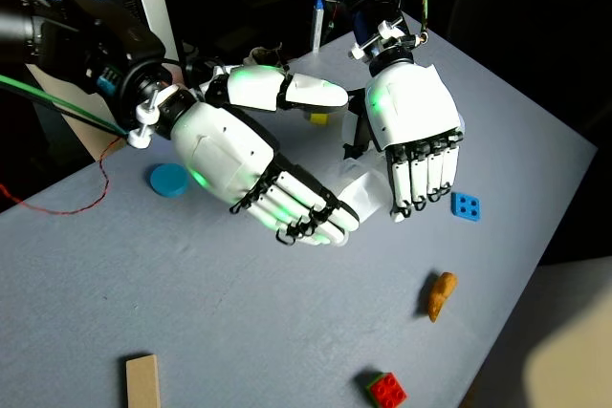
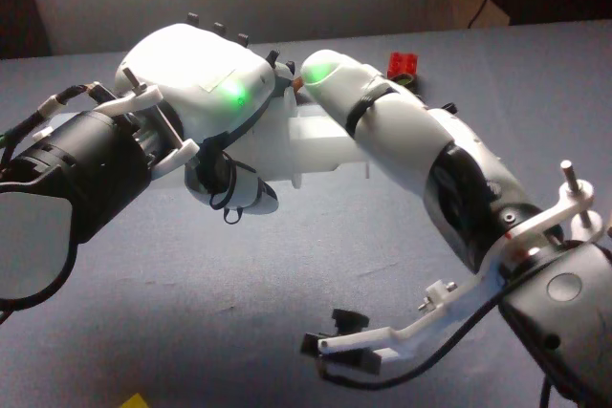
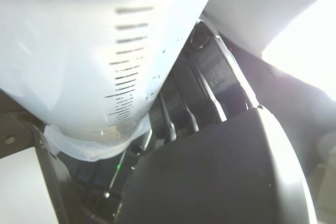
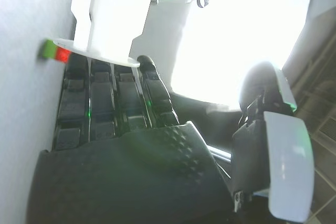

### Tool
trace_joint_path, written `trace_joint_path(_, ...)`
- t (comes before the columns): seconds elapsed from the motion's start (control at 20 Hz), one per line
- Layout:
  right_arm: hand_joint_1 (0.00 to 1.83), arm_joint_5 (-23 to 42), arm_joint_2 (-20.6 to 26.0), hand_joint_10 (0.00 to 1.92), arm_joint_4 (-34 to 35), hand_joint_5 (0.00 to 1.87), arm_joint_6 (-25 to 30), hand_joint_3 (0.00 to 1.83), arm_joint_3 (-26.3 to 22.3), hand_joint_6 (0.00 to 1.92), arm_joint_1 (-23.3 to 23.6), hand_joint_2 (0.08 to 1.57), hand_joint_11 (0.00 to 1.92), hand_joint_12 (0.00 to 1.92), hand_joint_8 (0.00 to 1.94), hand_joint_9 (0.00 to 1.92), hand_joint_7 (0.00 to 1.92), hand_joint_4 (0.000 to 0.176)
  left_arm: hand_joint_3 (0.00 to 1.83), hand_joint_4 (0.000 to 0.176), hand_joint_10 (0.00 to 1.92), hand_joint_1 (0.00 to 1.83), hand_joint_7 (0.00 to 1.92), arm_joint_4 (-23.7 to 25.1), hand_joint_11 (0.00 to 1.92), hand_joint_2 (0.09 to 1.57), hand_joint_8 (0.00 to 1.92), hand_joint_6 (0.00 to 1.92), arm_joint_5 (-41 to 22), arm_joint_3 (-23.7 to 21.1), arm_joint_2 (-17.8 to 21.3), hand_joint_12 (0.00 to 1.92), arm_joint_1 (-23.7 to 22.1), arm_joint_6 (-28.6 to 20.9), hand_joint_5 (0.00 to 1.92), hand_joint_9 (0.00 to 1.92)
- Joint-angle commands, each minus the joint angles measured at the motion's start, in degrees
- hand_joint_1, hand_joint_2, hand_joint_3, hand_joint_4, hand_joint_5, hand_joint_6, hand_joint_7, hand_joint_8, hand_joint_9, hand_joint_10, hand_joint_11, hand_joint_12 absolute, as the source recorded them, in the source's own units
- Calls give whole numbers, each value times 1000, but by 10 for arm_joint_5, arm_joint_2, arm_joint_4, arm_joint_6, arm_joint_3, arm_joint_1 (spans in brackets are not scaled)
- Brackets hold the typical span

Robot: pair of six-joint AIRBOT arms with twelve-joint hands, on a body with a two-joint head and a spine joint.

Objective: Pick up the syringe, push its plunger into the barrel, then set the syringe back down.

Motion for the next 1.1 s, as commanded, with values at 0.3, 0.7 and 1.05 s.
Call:
trace_joint_path(0.3,59,-57,-31,3,-53,50,9,2,-8,1,23,1032,0,311,2,92,90,0,0,0,1254,1380,909,48,908,1111,1066,853,58,-7,-6,1267,-15,-13,986,953)
trace_joint_path(0.7,72,-62,-10,1,-53,39,9,0,-9,0,16,1031,0,266,0,86,84,0,1,0,1260,1378,910,48,885,1116,1086,880,55,-9,-7,1230,-17,-13,969,931)
trace_joint_path(1.05,92,-59,80,3,-58,57,10,0,-21,6,2,1033,0,290,3,90,89,0,0,0,1240,1380,927,48,906,1109,1054,869,51,-4,-18,1240,-10,-8,979,949)
